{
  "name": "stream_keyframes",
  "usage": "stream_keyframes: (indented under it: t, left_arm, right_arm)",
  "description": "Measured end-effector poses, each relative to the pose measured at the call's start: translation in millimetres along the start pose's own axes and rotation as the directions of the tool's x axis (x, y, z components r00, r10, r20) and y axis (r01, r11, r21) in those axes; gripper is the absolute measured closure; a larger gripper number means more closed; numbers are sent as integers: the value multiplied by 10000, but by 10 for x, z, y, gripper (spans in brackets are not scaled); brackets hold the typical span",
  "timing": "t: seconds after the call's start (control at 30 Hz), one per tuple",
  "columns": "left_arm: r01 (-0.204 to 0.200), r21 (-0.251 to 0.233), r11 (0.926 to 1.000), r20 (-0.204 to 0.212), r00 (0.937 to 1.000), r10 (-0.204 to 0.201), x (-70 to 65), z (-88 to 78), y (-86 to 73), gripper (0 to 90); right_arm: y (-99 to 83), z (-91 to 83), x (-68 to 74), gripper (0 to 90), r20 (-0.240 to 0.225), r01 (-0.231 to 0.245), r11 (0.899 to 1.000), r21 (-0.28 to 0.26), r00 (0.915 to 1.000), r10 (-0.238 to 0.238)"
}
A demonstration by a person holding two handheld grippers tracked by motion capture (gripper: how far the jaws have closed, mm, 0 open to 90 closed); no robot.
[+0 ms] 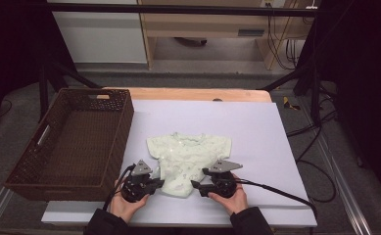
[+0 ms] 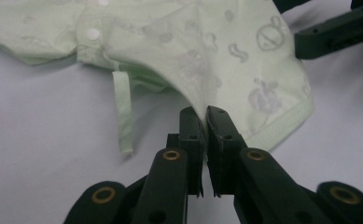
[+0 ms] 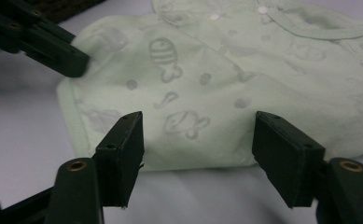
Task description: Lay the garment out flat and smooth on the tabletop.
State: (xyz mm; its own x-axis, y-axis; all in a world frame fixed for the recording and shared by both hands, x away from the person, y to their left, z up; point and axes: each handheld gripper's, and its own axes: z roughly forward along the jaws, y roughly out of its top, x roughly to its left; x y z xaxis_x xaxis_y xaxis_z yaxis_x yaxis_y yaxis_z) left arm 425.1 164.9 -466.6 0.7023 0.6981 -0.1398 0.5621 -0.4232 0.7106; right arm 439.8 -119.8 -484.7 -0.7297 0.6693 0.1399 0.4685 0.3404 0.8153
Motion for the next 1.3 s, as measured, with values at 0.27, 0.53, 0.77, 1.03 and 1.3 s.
stream_keyframes:
  t: [0.27,0.53,0.77,1.03,1.3]
  left_arm:
    - [437,-17,9990,86,9990,-437,31,-9,-51,844]
    - [420,-445,9981,79,9991,-417,6,-86,-5,844]
    - [531,-571,9970,-36,9986,-534,44,-112,0,844]
    - [670,-363,9971,-156,9976,-676,101,-60,-19,844]
    - [728,-332,9968,-89,9973,-731,95,-45,-25,844]
  right_arm:
    - [30,96,-9,708,371,137,9993,351,9992,-150]
    - [115,-33,-31,900,413,371,9990,262,9984,-382]
    - [148,-62,-46,699,250,213,9992,336,9994,-221]
    - [81,68,-72,592,576,311,9962,812,9977,-359]
    - [46,105,-65,900,742,452,9955,829,9959,-514]
